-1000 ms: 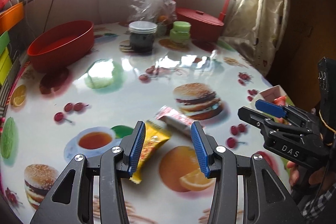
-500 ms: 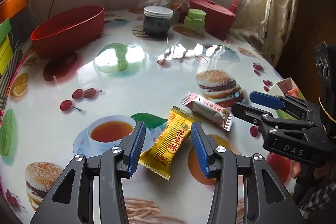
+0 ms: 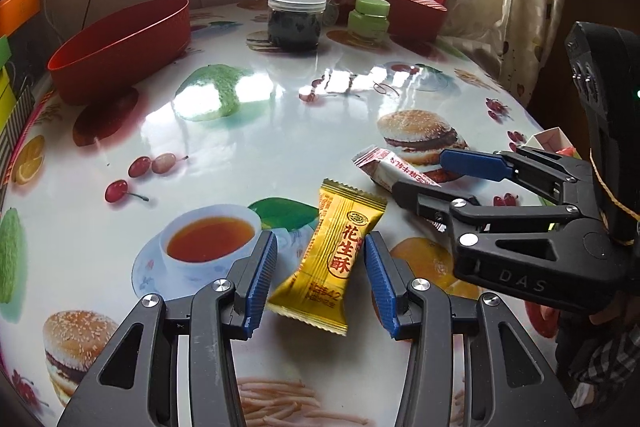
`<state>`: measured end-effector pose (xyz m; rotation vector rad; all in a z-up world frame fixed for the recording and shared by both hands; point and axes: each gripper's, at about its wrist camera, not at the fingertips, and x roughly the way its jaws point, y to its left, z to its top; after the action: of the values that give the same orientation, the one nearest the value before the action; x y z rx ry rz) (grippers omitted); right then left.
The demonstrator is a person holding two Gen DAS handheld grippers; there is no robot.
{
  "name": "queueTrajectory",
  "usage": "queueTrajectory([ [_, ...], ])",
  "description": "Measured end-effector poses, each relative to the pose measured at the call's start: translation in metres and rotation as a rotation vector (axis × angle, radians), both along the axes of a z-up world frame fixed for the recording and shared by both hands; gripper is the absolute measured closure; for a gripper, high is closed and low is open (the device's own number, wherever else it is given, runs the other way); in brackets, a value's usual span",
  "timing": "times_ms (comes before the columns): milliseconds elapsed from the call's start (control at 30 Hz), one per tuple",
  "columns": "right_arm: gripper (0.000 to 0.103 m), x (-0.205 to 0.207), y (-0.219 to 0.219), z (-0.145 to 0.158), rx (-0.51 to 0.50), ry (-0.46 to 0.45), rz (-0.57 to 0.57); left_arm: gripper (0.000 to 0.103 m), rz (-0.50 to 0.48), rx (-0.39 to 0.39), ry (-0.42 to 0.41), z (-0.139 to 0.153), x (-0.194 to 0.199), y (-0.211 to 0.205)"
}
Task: Organize snacks
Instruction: 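Grasp the white sesame bar with the right gripper while the left grasps the yellow packet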
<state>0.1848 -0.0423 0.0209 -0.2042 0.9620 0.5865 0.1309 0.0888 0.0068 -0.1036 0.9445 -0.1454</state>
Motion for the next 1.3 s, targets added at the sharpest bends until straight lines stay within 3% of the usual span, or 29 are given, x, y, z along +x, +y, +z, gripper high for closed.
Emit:
queueTrajectory([
  [367,0.045,0.006,0.007,-0.005,-0.063,-0.034,-0.008,0.056,0.028,0.046,0.011,-0.001,0.012,-0.002],
  [733,0.045,0.007,0.007,-0.005,-0.061,-0.037,-0.014,0.056,0.055,0.055,0.005,-0.002,0.01,-0.003],
  [1100,0.069,0.002,0.006,-0.004,-0.056,-0.043,-0.013,0.056,0.073,0.038,0.001,-0.001,0.006,-0.003],
  [1233,0.075,0.001,0.005,-0.003,-0.05,-0.043,-0.015,0.069,0.077,0.033,0.005,0.0,0.006,-0.003],
  [1300,0.08,0.001,0.005,-0.003,-0.049,-0.044,-0.021,0.07,0.08,0.034,0.005,0.0,0.006,-0.003],
])
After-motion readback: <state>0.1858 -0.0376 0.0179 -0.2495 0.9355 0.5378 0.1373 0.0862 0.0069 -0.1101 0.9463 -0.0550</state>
